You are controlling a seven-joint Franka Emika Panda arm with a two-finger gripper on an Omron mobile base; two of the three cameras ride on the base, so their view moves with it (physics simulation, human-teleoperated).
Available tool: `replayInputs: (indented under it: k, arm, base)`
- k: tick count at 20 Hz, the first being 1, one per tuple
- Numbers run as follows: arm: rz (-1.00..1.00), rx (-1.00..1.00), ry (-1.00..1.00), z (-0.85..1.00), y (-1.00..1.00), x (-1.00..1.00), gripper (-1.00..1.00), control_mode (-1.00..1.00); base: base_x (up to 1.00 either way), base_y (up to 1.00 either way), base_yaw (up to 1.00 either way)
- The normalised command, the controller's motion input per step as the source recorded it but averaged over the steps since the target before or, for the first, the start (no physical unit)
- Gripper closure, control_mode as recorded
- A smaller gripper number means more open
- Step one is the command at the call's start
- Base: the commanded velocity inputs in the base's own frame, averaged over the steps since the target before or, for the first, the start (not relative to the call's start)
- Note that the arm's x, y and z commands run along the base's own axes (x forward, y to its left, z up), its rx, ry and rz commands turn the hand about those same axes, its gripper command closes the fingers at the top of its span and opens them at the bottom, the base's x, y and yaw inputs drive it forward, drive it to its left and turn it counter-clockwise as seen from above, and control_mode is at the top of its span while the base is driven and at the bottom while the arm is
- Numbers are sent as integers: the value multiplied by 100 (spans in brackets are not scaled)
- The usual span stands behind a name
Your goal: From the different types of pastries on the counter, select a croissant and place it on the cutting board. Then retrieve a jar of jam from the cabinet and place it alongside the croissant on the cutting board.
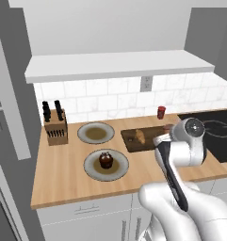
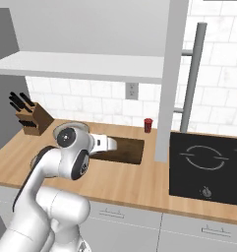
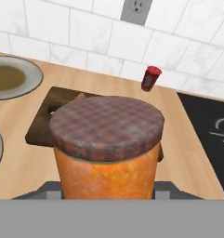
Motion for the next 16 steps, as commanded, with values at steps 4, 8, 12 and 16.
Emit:
replayInputs:
  k: [4, 8, 12, 16]
  arm:
    - [-2, 6, 0, -22, -13, 46, 100, -100]
    - [-1, 7, 1, -59, -11, 24, 100, -100]
    - [0, 4, 0, -66, -1, 15, 100, -100]
    - [-2, 0, -5, -47, 0, 20, 100, -100]
  base:
    - [0, 0, 0]
    - [0, 0, 0]
    - [0, 0, 0]
    - [0, 0, 0]
